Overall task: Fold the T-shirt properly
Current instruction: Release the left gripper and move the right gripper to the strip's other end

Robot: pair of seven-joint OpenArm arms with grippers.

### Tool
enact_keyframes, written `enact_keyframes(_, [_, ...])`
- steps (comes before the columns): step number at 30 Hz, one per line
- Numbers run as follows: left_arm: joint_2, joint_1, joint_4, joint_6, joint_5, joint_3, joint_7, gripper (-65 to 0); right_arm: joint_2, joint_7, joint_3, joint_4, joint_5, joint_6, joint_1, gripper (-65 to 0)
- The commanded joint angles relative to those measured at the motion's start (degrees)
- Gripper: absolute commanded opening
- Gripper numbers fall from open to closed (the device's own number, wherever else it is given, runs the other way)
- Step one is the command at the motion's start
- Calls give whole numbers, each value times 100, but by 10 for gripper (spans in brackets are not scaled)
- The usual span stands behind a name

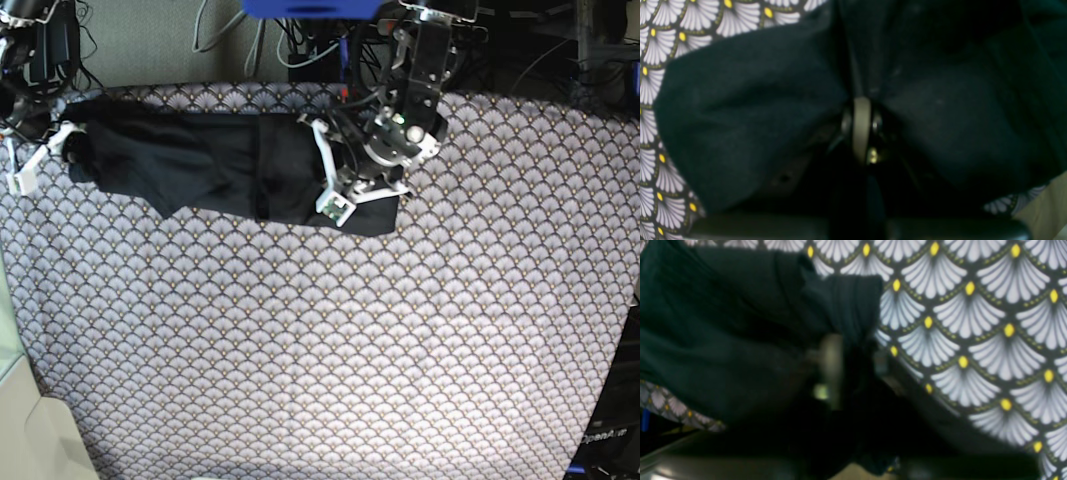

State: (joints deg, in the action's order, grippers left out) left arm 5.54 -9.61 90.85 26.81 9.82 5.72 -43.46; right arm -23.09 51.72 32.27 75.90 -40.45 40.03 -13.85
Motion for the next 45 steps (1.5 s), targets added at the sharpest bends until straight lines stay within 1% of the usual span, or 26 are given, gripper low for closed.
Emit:
enact_keyframes(1, [-5, 24, 62, -30, 112, -13, -142, -650, -113, 72, 21, 45, 84, -3, -9, -640])
enact_keyframes(2, [-5, 24, 62, -30, 112, -13, -142, -650, -113, 72, 12, 45, 93, -3, -9, -650])
enact_keyframes(6, [4, 42, 133, -30, 112, -13, -142, -650, -130, 63, -243, 54, 84, -3, -18, -650])
enact_keyframes(9, [13, 42, 353, -30, 112, -13, -142, -650, -139, 45, -304, 98, 75, -3, 9, -650])
enact_keyframes(12, [4, 42, 590, -30, 112, -13, -142, -650, -122, 63, -304, 696, 67, -3, -44, -650])
enact_keyframes(15, [-13, 42, 792, -30, 112, -13, -186, -650, -104, 72, -287, 1487, 40, -3, -308, -650])
enact_keyframes(19, [13, 33, 871, -30, 112, -303, -203, -650, 89, 115, -287, 2252, 49, -3, -466, -650])
enact_keyframes(21, [22, 33, 880, -30, 112, -497, -203, -650, 89, 388, -287, 2516, 49, -3, -492, -650])
enact_keyframes(22, [22, 33, 880, -13, 112, -576, -203, -650, 142, 529, -287, 2630, 49, -3, -475, -650])
enact_keyframes(26, [13, -11, 985, 31, 112, -1007, -203, -650, 397, 854, -287, 3254, 49, -3, -475, -650])
enact_keyframes(29, [-5, -20, 1144, 40, 112, -1262, -203, -650, 643, 1197, -295, 3623, 49, -3, -457, -650])
enact_keyframes(33, [-13, -64, 1267, 40, 112, -1684, -212, -650, 872, 1636, -506, 3685, -48, -3, -229, -650])
enact_keyframes(39, [-31, -99, 1284, 49, 112, -2141, -177, -650, 1223, 2032, -779, 3720, -48, -3, 35, -650])
enact_keyframes(42, [-31, -108, 1293, 49, 112, -2361, -203, -650, 1382, 2357, -805, 3720, -48, -3, 255, -650])
enact_keyframes(45, [-31, -108, 1267, 49, 112, -2510, -159, -650, 1505, 2683, -805, 3729, -232, -3, 501, -650])
